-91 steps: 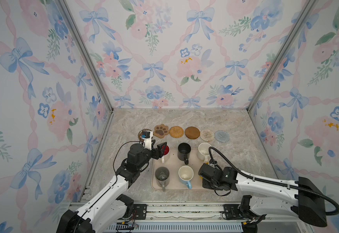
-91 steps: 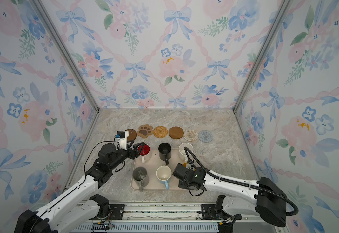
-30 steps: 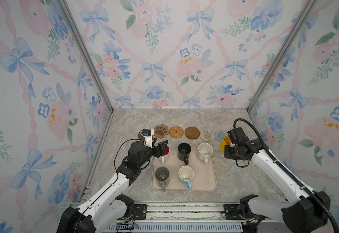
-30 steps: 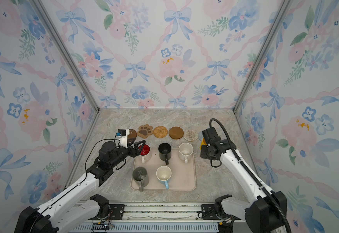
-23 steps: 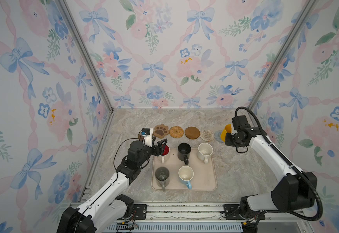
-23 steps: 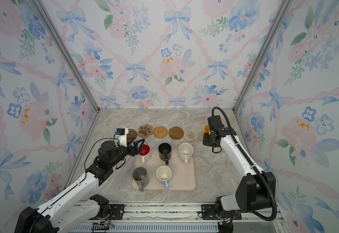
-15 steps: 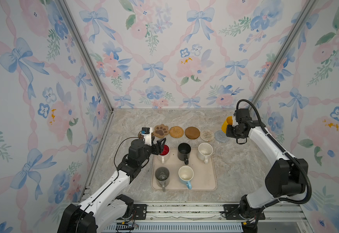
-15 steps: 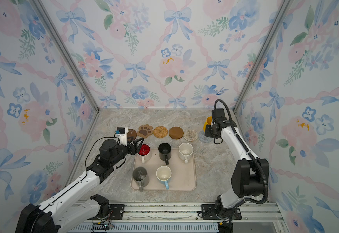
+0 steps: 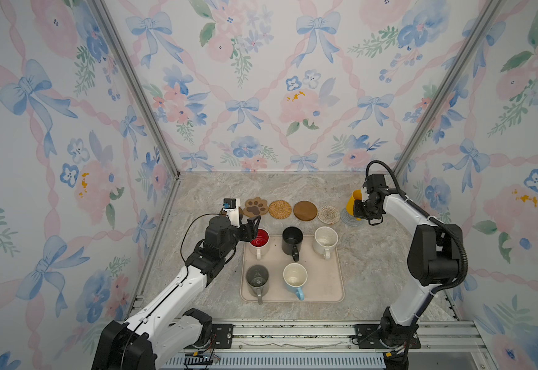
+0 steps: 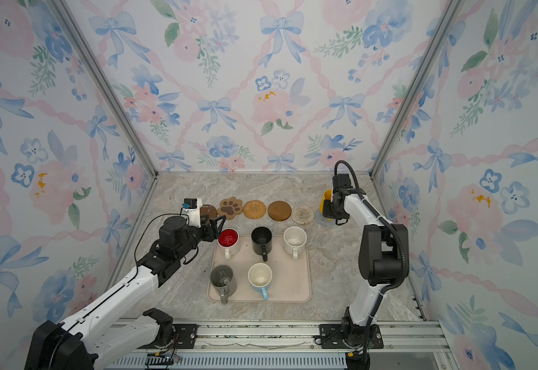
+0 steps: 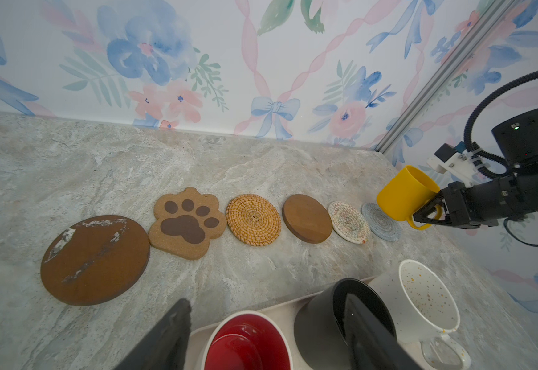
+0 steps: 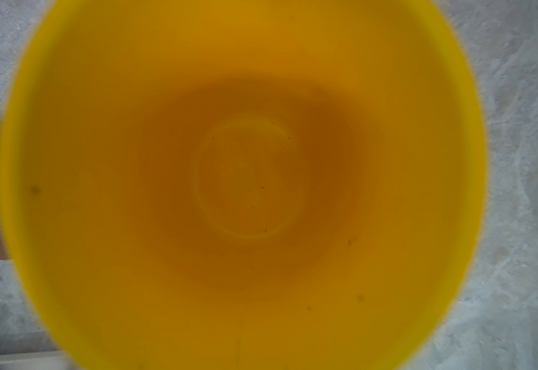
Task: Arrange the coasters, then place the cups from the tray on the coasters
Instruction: 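Carry the yellow mug with the right gripper toward the blue knit coaster, then lower the yellow mug onto the blue knit coaster with the right gripper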
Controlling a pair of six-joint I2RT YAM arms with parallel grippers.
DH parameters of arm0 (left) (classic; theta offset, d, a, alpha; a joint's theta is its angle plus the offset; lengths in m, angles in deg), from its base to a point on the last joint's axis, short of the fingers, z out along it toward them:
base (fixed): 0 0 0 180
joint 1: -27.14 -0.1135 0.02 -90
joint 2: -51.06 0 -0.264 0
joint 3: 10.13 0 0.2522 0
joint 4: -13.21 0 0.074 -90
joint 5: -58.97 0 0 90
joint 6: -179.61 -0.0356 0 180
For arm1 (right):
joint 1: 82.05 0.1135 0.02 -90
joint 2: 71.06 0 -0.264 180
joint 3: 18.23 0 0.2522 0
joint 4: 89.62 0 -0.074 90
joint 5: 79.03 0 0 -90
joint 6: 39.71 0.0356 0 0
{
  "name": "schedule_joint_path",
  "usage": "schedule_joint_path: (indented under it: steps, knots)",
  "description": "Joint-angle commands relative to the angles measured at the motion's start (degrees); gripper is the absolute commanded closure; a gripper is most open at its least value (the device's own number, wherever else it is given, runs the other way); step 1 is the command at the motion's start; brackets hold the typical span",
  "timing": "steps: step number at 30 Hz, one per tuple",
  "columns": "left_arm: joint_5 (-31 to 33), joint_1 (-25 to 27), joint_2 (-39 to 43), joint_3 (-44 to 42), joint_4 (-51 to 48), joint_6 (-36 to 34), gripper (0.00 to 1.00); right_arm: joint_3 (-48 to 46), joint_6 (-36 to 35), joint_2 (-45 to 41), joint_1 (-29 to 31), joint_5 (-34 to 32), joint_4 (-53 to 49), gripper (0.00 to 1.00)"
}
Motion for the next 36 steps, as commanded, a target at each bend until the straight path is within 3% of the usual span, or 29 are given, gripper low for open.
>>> schedule_joint_path:
  steps: [1,36]
  knots:
    - [0.33,-0.51,-0.58,1.72,-0.49,0.63,0.28,2.2,-0.77,-0.16,0.17,-0.06,3.84,1.0]
    - [-0.64,-0.5,-1.65,1.84,-0.27,1.16,0.29,-0.98,-0.74,0.71,1.1,-1.9,3.4,1.0]
